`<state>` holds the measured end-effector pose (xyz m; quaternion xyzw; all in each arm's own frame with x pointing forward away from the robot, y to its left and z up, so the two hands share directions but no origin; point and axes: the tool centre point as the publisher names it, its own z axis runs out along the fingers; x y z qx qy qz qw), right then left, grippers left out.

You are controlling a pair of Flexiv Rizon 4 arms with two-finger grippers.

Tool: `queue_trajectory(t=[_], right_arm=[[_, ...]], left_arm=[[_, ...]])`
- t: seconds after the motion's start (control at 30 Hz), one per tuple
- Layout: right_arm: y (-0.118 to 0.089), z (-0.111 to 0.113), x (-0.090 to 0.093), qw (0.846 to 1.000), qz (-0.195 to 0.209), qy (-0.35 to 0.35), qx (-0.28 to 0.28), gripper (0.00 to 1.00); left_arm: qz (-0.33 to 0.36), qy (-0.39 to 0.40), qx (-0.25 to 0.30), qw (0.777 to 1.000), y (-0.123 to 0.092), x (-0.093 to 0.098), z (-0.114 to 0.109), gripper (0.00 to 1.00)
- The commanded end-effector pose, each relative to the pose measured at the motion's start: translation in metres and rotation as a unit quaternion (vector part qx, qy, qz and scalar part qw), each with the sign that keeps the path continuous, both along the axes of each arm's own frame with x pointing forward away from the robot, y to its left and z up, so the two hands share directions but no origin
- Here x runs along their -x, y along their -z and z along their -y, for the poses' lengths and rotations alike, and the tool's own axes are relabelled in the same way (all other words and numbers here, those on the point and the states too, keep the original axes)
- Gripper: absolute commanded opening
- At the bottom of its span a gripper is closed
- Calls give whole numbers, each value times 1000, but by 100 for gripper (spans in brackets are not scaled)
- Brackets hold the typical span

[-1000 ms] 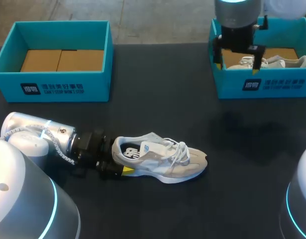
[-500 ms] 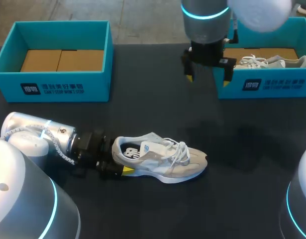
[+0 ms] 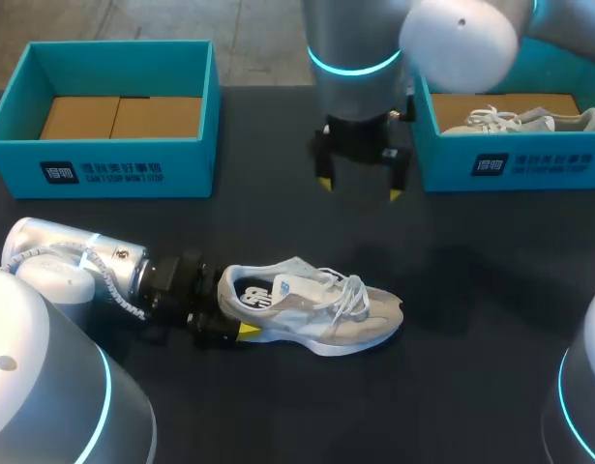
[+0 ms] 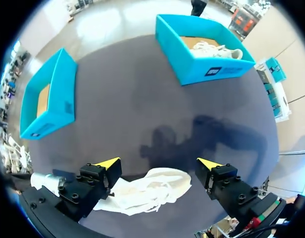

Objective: Take the shoe out of the shoebox, open the shoe tongue, remove and reinsert the insole, then place the shoe into the shoebox

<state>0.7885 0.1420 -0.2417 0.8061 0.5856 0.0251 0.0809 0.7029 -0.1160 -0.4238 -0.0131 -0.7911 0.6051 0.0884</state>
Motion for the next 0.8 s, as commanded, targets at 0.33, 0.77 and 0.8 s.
queue_trajectory(t=[0.33,0.77,0.8], right_arm=[[3,-40,42,1000,13,1,-6,100],[3,-40,42,1000,13,1,-6,100],[3,-40,42,1000,13,1,-6,100]], left_arm=[[0,1,-1,1000,2,-3,1,0],[0,1,-1,1000,2,-3,1,0],[0,1,-1,1000,2,-3,1,0]])
